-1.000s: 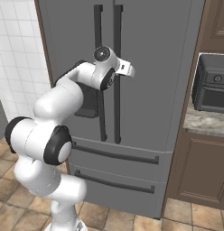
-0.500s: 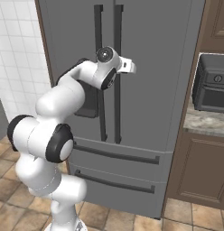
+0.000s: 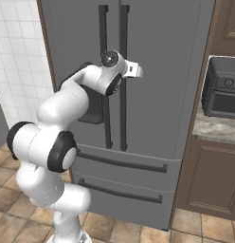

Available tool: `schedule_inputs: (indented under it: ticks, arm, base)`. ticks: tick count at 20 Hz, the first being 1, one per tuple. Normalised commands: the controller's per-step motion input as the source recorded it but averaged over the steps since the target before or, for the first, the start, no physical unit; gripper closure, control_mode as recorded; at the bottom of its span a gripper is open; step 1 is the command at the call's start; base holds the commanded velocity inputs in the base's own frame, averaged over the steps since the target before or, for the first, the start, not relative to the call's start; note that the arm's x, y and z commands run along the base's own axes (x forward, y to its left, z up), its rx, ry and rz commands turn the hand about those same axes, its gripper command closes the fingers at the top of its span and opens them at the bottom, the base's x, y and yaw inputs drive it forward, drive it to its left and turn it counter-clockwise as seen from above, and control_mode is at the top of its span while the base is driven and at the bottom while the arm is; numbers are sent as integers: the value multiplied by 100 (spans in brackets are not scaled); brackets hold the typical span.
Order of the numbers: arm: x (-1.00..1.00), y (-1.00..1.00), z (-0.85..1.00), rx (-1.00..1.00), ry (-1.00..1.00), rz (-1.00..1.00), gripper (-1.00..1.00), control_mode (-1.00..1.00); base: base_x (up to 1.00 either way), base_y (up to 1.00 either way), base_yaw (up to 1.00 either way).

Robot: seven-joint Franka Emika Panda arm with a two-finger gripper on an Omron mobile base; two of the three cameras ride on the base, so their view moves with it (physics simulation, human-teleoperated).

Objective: Move the hot dog bun to the plate on the dining table and place the condiment next to that plate. Then navigate to the fridge and take the sausage and place it on the plate as well.

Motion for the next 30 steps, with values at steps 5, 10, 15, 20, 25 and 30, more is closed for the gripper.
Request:
schedule_inputs:
  ticks: [5,10,15,20,25,30]
  arm:
    - [-72,-21,-2,0,0,-3,100,-100]
    - [-98,-52,2,0,0,-1,100,-100]
    - [-94,-73,18,0,0,-3,100,-100]
    - [-83,-71,20,0,0,-2,100,-100]
    - [-50,-39,9,0,0,-3,-100,-100]
    - [-61,3,1,-6,0,0,-100,-100]
  base:
    - [0,0,0]
    - [0,0,0]
    - [0,0,0]
    - [0,0,0]
    - [0,0,0]
    - [0,0,0]
